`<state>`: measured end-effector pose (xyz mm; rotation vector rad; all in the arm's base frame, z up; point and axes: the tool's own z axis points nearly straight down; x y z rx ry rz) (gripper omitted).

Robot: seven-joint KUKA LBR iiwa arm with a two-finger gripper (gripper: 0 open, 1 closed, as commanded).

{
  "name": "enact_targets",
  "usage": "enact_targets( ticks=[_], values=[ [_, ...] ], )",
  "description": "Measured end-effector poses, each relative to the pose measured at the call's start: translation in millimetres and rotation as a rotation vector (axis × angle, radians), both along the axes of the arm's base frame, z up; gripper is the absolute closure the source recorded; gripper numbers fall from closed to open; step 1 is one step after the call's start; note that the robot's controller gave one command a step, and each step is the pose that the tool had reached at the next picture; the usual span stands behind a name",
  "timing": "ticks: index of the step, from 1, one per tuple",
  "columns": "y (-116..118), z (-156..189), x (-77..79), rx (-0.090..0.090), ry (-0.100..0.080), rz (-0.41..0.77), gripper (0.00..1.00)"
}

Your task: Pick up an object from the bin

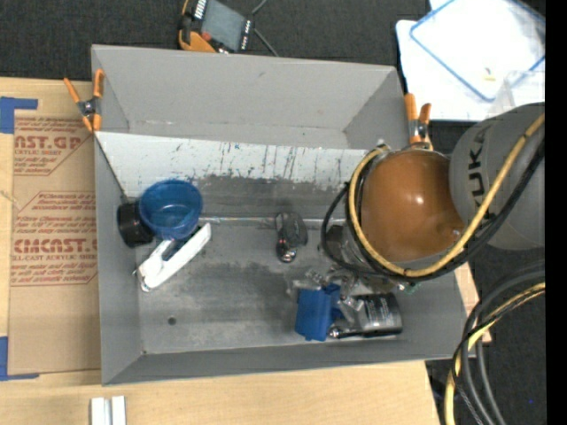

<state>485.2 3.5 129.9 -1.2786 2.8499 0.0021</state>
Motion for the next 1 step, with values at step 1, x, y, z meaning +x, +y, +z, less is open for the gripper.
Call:
enact_targets(
  ticks=[1],
  values=[
    [0.9, 28.7, -1.3, 0.001, 0.005, 0.0, 1.0]
  ],
)
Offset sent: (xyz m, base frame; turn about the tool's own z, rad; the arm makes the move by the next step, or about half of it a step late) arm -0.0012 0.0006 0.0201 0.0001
